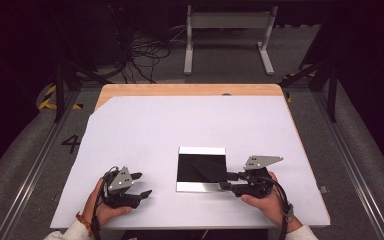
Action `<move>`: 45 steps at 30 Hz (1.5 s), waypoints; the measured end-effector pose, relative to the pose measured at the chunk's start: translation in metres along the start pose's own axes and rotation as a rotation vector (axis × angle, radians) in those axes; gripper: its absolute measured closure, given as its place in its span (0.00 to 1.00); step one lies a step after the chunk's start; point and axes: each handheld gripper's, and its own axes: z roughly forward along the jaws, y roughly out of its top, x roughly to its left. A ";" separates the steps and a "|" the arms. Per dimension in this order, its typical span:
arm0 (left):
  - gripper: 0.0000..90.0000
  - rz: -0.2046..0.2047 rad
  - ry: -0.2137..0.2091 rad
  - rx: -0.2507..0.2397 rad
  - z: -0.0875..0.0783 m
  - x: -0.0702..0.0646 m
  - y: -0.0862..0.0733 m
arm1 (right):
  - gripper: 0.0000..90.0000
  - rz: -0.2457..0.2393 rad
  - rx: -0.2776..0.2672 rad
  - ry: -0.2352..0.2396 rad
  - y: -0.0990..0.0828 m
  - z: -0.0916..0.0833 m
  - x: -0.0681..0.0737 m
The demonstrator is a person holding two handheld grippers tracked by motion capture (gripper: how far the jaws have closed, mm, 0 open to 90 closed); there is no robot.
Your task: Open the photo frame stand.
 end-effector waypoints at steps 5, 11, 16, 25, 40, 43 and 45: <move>0.35 0.001 0.006 0.010 0.001 -0.001 0.001 | 0.53 0.052 -0.003 0.016 0.001 0.000 0.000; 0.35 0.008 0.002 0.012 0.002 -0.003 0.001 | 0.49 0.127 -0.008 0.026 0.002 -0.001 -0.003; 0.34 0.015 0.003 0.022 0.003 -0.003 0.002 | 0.47 0.193 -0.010 0.071 0.002 -0.001 -0.008; 0.31 0.020 0.007 0.028 0.006 -0.004 0.003 | 0.50 0.339 -0.045 0.102 0.001 0.004 -0.022; 0.29 0.016 -0.024 0.009 0.012 -0.007 0.010 | 0.49 0.360 -0.023 0.141 0.004 0.027 -0.025; 0.28 -0.001 -0.044 -0.006 0.014 -0.006 0.013 | 0.53 0.397 -0.043 0.113 0.003 0.024 -0.029; 0.26 -0.009 -0.058 -0.011 0.015 -0.007 0.016 | 0.56 0.417 -0.041 0.128 0.002 0.025 -0.033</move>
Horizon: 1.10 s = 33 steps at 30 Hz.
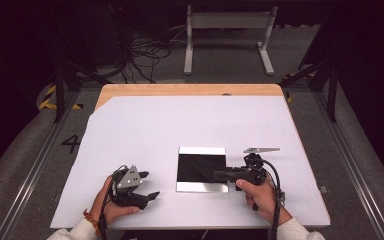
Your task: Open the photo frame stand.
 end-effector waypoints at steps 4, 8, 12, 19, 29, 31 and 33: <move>0.25 0.005 -0.026 -0.011 0.005 -0.003 0.007 | 0.55 0.002 0.009 0.014 0.000 0.005 -0.001; 0.24 0.014 -0.041 -0.011 0.011 -0.004 0.013 | 0.54 0.004 0.032 0.039 0.000 0.017 -0.001; 0.23 0.004 -0.053 -0.013 0.016 -0.004 0.017 | 0.56 -0.007 0.032 0.038 0.000 0.020 -0.001; 0.19 -0.063 -0.094 -0.003 0.033 0.003 0.028 | 0.59 -0.054 0.036 0.041 -0.002 0.021 -0.001; 0.17 -0.128 -0.137 0.003 0.054 0.016 0.041 | 0.60 -0.164 0.021 0.023 -0.005 0.018 0.007; 0.17 -0.129 -0.138 0.005 0.057 0.018 0.043 | 0.60 -0.191 0.017 0.017 -0.006 0.017 0.010; 0.17 -0.130 -0.146 0.005 0.059 0.018 0.046 | 0.60 -0.214 0.015 0.014 -0.007 0.016 0.012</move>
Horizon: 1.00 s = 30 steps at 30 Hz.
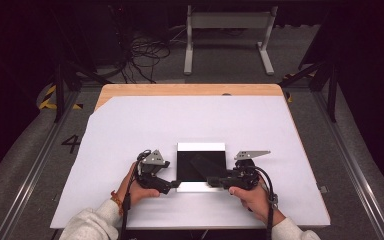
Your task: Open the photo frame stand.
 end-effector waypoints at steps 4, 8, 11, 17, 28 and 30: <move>0.17 -0.008 -0.005 0.014 0.004 0.002 0.004 | 0.61 -0.041 -0.005 -0.008 -0.001 -0.001 0.004; 0.17 -0.014 -0.014 0.010 0.007 0.006 0.008 | 0.61 -0.059 -0.010 -0.019 -0.002 -0.002 0.007; 0.18 -0.019 -0.028 0.001 0.009 0.007 0.011 | 0.61 -0.085 -0.011 -0.030 -0.003 -0.003 0.010; 0.22 -0.018 -0.046 -0.010 0.011 0.007 0.015 | 0.61 -0.126 -0.010 -0.036 -0.004 -0.004 0.013; 0.38 0.005 -0.137 -0.033 0.017 0.010 0.022 | 0.61 -0.157 -0.027 -0.034 -0.006 -0.004 0.014; 0.38 -0.010 -0.159 -0.036 0.019 0.012 0.023 | 0.61 -0.154 -0.029 -0.032 -0.006 -0.005 0.014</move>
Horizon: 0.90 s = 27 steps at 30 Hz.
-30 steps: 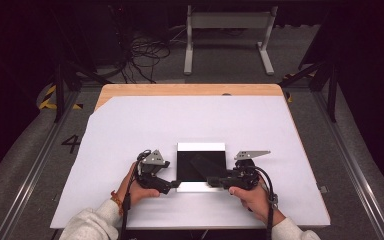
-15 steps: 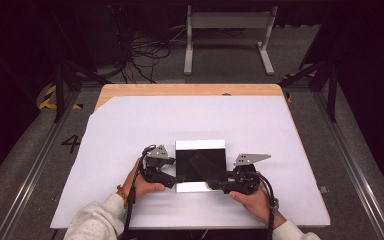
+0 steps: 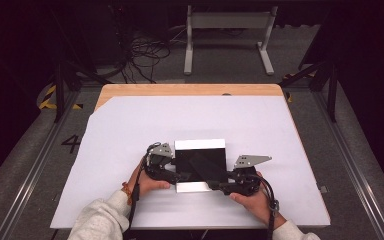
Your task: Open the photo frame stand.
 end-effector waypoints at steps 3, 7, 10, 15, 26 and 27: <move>0.41 -0.008 -0.015 -0.006 -0.001 0.002 0.000 | 0.61 -0.002 -0.002 0.001 0.000 -0.001 0.000; 0.45 0.000 -0.022 -0.005 -0.004 0.003 0.002 | 0.61 -0.007 -0.006 0.004 0.001 -0.002 0.000; 0.50 0.018 -0.015 -0.012 -0.008 0.002 0.005 | 0.62 -0.023 -0.015 -0.001 0.000 -0.004 0.001; 0.57 0.066 0.033 -0.023 -0.016 -0.003 0.011 | 0.64 -0.047 -0.012 -0.032 0.001 -0.003 0.002; 0.65 0.159 0.151 -0.056 -0.019 -0.014 0.023 | 0.71 -0.046 -0.010 -0.075 0.001 -0.003 0.000; 0.65 0.165 0.157 -0.054 -0.020 -0.014 0.023 | 0.71 -0.046 -0.006 -0.080 0.000 -0.003 -0.001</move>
